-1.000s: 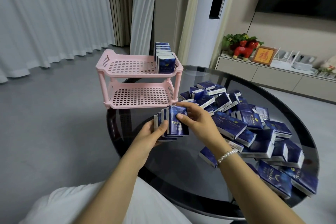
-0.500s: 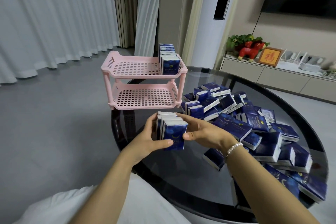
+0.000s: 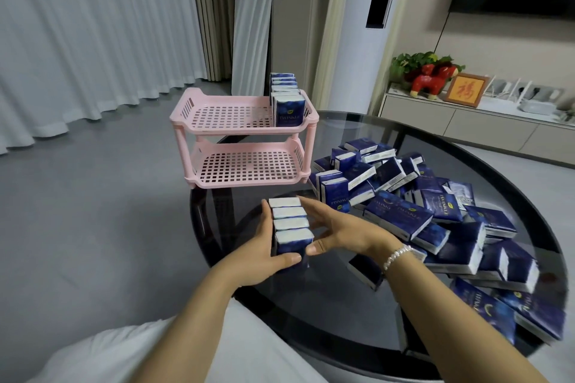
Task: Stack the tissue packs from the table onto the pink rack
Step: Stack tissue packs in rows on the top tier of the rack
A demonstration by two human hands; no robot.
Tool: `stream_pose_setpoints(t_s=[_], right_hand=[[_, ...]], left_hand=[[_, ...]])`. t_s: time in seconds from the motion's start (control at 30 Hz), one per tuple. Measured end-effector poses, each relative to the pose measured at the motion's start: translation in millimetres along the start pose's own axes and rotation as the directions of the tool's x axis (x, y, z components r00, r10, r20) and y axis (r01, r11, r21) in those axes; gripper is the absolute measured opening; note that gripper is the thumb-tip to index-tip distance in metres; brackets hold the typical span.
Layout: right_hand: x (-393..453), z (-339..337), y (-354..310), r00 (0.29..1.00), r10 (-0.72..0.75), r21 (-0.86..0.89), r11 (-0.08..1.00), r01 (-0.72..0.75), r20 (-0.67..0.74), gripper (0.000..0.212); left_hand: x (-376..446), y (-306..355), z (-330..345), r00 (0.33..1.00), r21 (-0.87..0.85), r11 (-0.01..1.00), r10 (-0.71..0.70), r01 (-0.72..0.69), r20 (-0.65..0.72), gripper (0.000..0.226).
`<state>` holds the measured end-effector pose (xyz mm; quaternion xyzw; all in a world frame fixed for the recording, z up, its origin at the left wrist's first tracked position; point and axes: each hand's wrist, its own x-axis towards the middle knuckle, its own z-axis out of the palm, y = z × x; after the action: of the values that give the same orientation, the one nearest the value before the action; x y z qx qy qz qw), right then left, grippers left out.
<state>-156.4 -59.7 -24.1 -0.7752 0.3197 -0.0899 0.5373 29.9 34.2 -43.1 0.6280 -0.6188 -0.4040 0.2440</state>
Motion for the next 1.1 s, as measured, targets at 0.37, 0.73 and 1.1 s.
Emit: stream_pose_setpoints(t_s=[0.37,0.73,1.1], right_hand=[[-1.5,-13.6,-40.6,0.993,-0.097,-0.03,0.995,0.095,-0.063,0.064],[27.2,-60.3,-143.7,0.963,-0.256,-0.185,0.953,0.239,-0.079,0.07],[113.1,-121.1,-196.8,0.974,-0.2,-0.224,0.959,0.173,-0.106,0.087]], left_hand=[[-12.4,22.5,-23.8,0.949,-0.158,0.968,0.144,-0.193,-0.28,0.087],[-12.4,84.9,-125.3,0.909,-0.105,0.944,0.265,-0.312,-0.321,0.07],[58.9,103.7,-218.2,0.9,-0.055,0.954,0.259,-0.296,-0.349,0.083]])
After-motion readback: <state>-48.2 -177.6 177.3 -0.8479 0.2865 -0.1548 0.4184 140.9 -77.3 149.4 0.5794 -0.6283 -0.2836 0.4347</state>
